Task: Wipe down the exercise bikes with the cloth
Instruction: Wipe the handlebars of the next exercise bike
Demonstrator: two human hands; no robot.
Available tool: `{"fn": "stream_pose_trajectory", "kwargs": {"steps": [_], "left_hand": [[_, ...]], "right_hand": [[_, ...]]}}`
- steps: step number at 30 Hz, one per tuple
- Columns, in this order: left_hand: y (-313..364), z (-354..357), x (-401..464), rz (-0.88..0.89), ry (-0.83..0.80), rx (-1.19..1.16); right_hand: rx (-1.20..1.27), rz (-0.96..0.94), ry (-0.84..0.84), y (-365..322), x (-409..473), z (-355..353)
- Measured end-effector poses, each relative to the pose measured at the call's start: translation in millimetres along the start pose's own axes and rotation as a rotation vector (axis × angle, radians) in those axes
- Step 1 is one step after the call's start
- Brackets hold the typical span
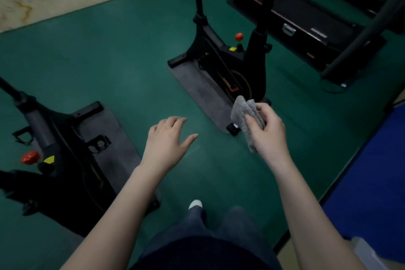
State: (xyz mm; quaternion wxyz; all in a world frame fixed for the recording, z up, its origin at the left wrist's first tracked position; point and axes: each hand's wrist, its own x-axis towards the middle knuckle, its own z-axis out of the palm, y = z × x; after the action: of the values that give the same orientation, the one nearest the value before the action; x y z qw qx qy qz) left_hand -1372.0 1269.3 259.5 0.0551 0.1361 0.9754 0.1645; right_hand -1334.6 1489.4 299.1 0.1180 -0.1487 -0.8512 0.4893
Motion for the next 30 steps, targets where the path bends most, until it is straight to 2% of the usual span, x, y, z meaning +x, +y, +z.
{"fn": "stream_pose_trajectory", "kwargs": {"steps": [11,22,30], "left_hand": [[-33.0,-6.3,29.5,-0.394,0.080,-0.044],[9.5,-4.5,105.9,-0.734,0.208,-0.063],[14.2,-9.1,119.1,-0.980,0.275,-0.063]], "right_hand": [[0.001,-0.195,-0.343,-9.5,111.9,56.7],[0.035,-0.366,-0.663,-5.9,261.6,72.7],[0.063,-0.517,-0.891,-34.4,308.1,117.3]]}}
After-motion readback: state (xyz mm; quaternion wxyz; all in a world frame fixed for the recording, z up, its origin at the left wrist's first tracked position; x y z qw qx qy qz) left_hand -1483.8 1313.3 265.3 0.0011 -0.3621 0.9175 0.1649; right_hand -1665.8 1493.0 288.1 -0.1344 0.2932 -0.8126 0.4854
